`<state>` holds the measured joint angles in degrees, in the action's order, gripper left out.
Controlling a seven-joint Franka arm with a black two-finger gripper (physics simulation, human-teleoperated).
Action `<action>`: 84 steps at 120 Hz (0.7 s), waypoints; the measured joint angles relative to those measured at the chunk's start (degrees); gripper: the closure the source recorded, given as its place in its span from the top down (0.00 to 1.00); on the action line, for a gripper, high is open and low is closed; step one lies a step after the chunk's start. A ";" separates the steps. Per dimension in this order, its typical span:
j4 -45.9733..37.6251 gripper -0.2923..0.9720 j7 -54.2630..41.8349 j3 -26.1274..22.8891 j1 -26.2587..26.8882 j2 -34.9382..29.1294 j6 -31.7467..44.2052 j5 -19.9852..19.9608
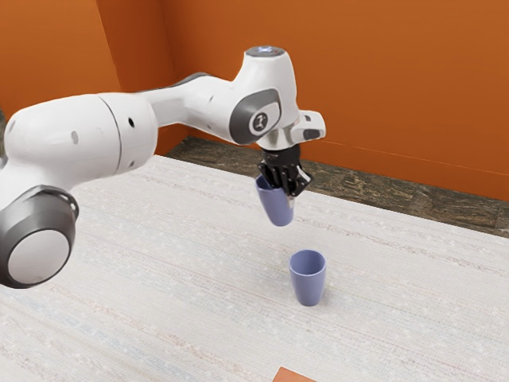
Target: Place the left cup onto the right cup
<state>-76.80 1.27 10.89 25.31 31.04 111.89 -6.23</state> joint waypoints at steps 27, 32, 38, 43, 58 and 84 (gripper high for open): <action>-0.26 0.15 1.32 -1.23 3.16 -0.81 -0.38 0.82; -0.41 0.15 1.56 -1.57 3.41 -1.07 -0.41 0.87; -1.19 0.15 1.88 -1.82 4.01 -1.57 -0.44 0.91; -2.71 0.15 2.16 -1.92 4.47 -2.33 -0.25 0.94; -6.90 0.15 3.08 -2.31 5.10 -4.97 0.71 0.98; -10.47 0.15 4.61 -2.76 5.64 -7.02 1.99 1.05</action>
<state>-87.28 5.88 8.13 30.94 24.02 113.88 -5.18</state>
